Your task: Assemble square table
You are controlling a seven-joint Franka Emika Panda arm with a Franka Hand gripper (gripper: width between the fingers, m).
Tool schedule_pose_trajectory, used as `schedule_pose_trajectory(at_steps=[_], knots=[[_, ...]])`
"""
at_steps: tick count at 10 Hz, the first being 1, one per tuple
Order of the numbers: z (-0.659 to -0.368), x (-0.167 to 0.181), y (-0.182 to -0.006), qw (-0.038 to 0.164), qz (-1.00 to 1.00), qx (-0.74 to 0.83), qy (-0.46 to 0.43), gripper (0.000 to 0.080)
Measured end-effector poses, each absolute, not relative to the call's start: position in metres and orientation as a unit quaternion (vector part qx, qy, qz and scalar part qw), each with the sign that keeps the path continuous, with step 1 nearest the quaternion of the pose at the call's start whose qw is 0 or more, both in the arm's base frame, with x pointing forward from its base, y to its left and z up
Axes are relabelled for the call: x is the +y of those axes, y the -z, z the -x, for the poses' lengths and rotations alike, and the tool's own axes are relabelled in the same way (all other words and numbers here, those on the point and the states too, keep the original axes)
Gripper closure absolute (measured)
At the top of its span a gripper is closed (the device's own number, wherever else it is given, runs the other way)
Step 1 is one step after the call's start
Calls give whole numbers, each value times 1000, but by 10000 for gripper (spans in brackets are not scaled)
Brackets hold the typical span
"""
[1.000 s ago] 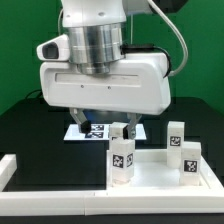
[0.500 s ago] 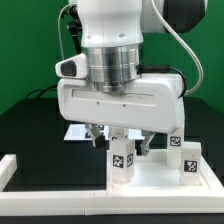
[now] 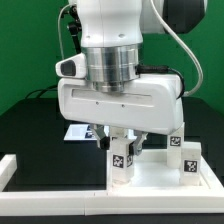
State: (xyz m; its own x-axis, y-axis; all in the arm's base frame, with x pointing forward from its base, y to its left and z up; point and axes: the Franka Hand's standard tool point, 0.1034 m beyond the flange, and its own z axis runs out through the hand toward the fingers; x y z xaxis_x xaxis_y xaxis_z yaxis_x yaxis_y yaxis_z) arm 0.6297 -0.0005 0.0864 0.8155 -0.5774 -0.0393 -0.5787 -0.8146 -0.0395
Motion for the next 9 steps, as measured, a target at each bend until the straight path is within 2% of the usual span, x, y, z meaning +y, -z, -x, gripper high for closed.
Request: schedule_pose_trajectory(at_steps=[1, 4, 6, 9], knots=[[-630, 0, -86, 24, 936, 351, -14, 510], [-630, -1, -86, 23, 899, 436, -16, 509], [-630, -6, -85, 24, 828, 560, -7, 509], [-622, -11, -82, 70, 656, 752, -9, 509]])
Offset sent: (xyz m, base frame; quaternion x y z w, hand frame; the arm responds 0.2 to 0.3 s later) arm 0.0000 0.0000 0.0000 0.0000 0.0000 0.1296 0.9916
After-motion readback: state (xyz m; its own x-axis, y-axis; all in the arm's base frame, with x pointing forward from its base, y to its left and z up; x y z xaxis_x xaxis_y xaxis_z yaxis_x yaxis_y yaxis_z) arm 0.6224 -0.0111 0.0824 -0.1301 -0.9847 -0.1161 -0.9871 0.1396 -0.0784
